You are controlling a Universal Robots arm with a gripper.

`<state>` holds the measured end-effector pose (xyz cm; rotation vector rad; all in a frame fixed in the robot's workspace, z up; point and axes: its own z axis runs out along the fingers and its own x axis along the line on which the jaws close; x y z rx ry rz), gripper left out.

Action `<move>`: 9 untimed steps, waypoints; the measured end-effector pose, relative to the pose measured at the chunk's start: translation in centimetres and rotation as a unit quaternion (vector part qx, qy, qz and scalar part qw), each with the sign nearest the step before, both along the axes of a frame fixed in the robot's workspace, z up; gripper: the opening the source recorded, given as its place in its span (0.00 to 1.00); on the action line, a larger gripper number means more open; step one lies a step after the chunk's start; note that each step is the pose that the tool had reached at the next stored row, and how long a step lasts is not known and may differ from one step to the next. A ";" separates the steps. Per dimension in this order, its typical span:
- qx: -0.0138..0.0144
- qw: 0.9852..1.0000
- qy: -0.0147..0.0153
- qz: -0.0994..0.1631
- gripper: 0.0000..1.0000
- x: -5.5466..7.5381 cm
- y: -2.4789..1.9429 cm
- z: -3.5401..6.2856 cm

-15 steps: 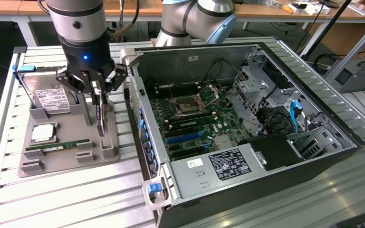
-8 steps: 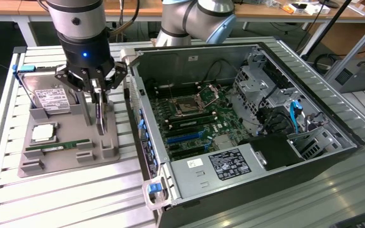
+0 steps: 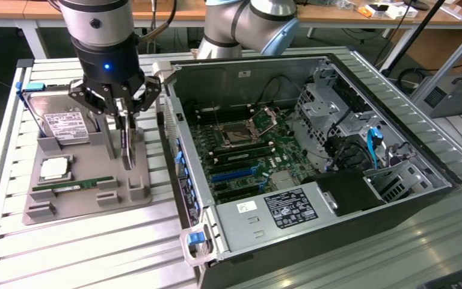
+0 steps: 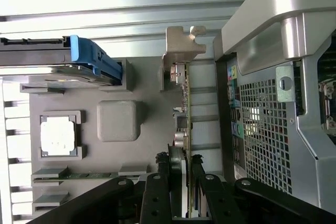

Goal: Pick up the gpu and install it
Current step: 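Pick up the gpu and move the gpu toward the slot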

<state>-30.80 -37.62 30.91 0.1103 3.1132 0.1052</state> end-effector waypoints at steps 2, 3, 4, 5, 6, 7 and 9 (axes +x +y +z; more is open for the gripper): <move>0.000 1.000 0.000 0.000 0.27 0.0 0.00 0.11; 0.000 1.000 0.000 0.000 0.27 0.0 0.00 0.15; 0.000 1.000 0.000 0.000 0.27 0.0 0.00 0.22; 0.000 1.000 0.000 0.000 0.27 0.0 0.00 0.26; 0.000 1.000 0.000 0.000 0.27 0.0 0.00 0.33; 0.000 1.000 0.000 0.000 0.27 0.0 0.00 0.39; 0.000 1.000 0.000 0.000 0.27 0.0 0.00 0.54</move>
